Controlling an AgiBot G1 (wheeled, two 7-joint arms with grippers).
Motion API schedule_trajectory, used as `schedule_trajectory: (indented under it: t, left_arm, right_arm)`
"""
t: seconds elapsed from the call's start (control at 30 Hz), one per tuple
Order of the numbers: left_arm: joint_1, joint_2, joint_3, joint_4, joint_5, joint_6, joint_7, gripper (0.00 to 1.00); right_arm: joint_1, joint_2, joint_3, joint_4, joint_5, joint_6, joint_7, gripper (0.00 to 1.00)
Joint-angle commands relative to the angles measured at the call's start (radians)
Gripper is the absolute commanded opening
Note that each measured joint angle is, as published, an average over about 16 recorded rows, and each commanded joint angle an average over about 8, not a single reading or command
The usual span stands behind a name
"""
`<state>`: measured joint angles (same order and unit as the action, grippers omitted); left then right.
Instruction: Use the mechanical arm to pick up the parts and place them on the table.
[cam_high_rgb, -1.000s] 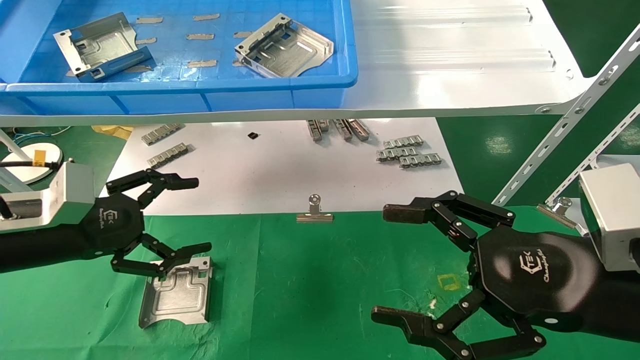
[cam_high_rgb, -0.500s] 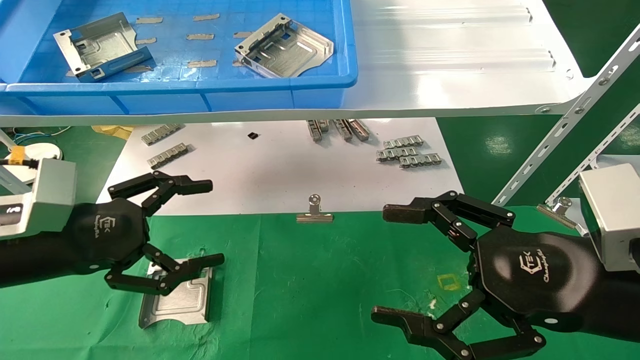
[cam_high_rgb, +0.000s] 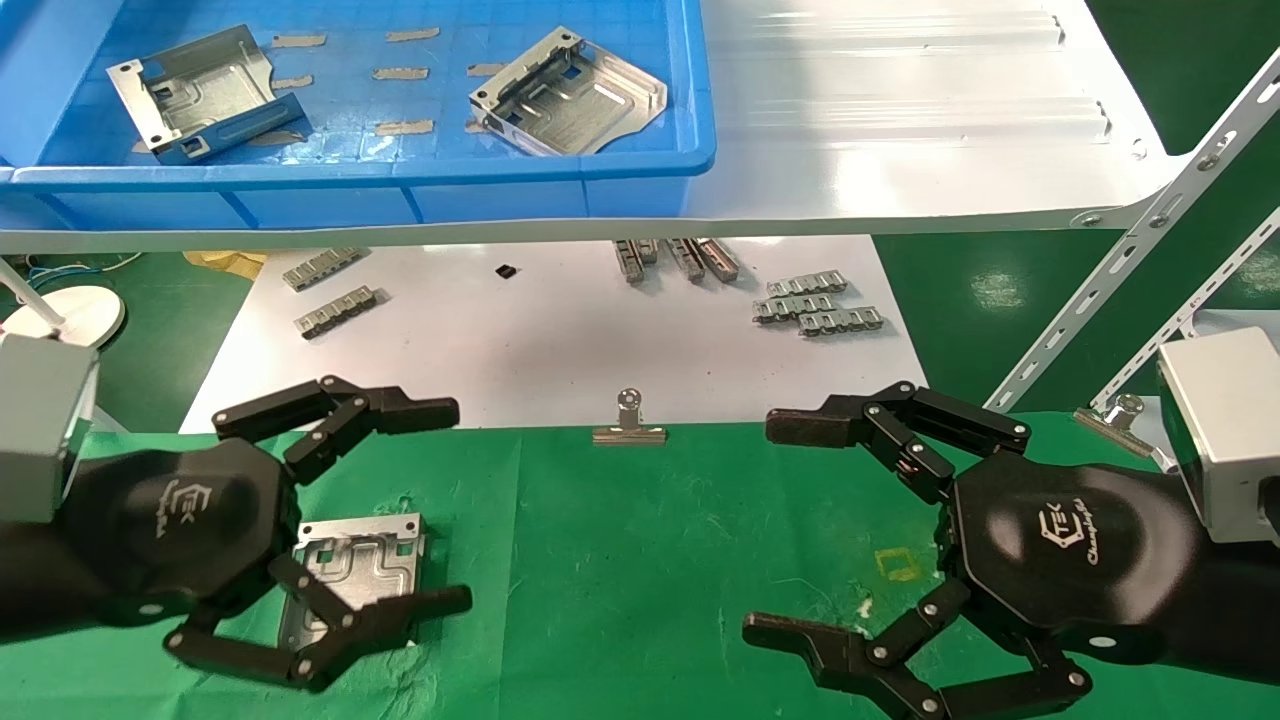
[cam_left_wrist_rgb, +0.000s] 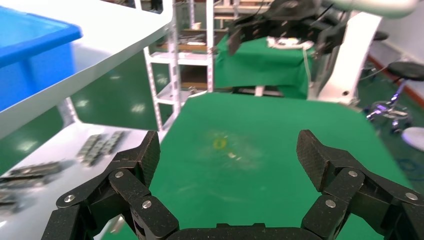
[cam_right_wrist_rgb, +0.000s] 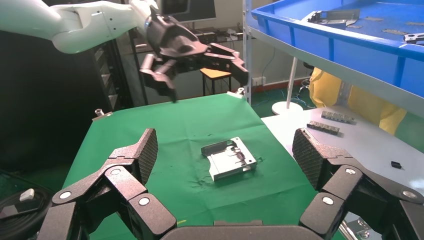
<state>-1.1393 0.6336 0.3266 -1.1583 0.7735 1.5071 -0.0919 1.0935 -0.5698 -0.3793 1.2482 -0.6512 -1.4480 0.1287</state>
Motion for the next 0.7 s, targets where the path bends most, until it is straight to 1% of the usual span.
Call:
schedule_trajectory:
  t: [0.03, 0.2, 0.3, 0.4, 0.7]
  left_arm:
    - [0.021, -0.007, -0.015, -0.041, -0.014, -0.004, -0.031, 1.0]
    - [0.061, -0.021, -0.044, -0.119, -0.041, -0.01, -0.088, 1.0]
    - [0.076, -0.026, -0.055, -0.149, -0.051, -0.013, -0.106, 1.0]
    - [0.085, -0.029, -0.062, -0.165, -0.057, -0.014, -0.113, 1.0]
    - [0.077, -0.027, -0.056, -0.147, -0.053, -0.014, -0.104, 1.0]
  right_arm:
    - [0.0, 0.0, 0.0, 0.0, 0.0, 0.0, 0.0, 1.0]
    - [0.0, 0.0, 0.0, 0.0, 0.0, 0.0, 0.0, 1.0]
    - [0.0, 0.0, 0.0, 0.0, 0.0, 0.0, 0.0, 1.0]
    - [0.0, 0.0, 0.0, 0.0, 0.0, 0.0, 0.0, 1.0]
    - [0.0, 0.0, 0.0, 0.0, 0.0, 0.0, 0.0, 1.0]
